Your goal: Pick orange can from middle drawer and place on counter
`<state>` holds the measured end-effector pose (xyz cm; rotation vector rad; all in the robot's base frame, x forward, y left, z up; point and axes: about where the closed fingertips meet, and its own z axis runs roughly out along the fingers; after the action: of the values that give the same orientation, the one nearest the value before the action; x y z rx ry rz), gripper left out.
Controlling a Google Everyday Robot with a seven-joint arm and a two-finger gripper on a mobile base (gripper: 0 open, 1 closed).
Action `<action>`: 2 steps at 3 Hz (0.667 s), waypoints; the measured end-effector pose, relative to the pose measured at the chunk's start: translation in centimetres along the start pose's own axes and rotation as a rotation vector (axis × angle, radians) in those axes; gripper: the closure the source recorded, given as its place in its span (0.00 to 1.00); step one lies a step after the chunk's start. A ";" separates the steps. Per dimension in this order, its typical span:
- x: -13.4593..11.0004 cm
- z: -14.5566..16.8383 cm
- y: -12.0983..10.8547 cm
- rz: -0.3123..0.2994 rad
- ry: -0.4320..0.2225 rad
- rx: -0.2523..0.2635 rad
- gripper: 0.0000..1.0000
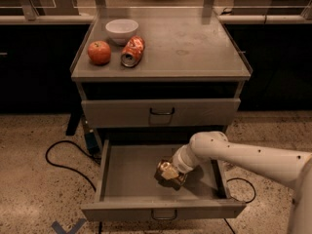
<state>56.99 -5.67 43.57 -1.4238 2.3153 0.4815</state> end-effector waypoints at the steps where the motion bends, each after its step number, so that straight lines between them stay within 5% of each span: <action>1: -2.6 -5.0 2.0 -0.062 -0.003 0.135 1.00; 2: -5.0 -11.5 4.7 -0.103 0.009 0.218 1.00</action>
Offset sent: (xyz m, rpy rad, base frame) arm -0.0557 -0.0159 0.3043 -0.2659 -0.3930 0.0033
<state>53.27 -5.29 56.38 -1.4317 2.2097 0.1867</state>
